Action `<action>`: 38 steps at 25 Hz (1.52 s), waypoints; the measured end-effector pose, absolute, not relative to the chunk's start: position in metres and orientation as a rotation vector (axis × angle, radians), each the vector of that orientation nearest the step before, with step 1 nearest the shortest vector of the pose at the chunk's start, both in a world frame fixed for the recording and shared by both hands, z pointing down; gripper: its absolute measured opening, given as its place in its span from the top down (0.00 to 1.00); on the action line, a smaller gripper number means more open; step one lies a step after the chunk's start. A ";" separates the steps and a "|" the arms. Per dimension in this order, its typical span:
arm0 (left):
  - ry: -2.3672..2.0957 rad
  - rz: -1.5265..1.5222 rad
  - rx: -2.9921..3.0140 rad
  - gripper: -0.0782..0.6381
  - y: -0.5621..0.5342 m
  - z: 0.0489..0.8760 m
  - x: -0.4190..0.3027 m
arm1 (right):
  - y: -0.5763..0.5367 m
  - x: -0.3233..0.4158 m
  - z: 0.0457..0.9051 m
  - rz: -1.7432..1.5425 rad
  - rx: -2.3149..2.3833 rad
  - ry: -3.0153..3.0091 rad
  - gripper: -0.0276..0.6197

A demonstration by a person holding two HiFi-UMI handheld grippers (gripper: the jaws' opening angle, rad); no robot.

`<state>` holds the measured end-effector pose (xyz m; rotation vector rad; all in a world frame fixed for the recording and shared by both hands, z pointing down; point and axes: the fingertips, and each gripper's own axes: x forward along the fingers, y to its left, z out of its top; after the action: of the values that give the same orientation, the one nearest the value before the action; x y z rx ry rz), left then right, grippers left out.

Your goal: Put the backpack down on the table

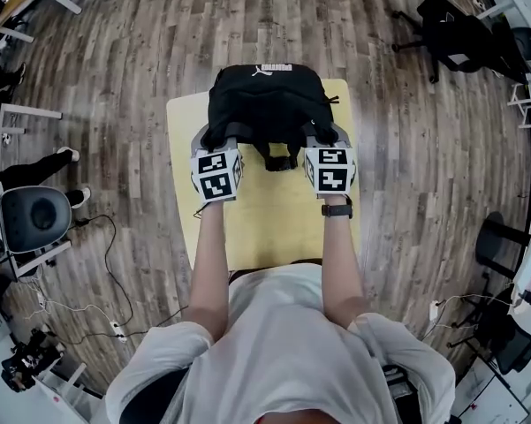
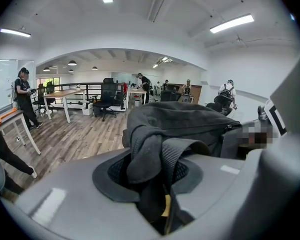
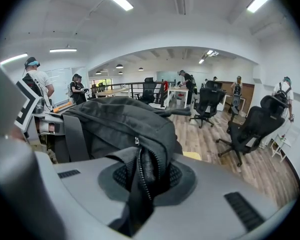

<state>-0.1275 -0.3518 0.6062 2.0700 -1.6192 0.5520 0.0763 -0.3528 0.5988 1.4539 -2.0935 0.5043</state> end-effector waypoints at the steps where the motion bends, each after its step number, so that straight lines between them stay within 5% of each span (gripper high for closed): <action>1: -1.616 0.561 2.071 0.71 -0.353 0.609 -0.127 | -0.354 0.077 0.602 0.511 1.450 -2.091 0.89; 38: -1.567 0.639 1.956 0.71 -0.371 0.708 -0.121 | -0.377 0.084 0.694 0.617 1.323 -2.033 0.89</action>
<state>-0.1208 -0.3706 0.7079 1.9556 -1.5666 0.6391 0.0841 -0.3769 0.6943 1.3226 -2.0327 0.6168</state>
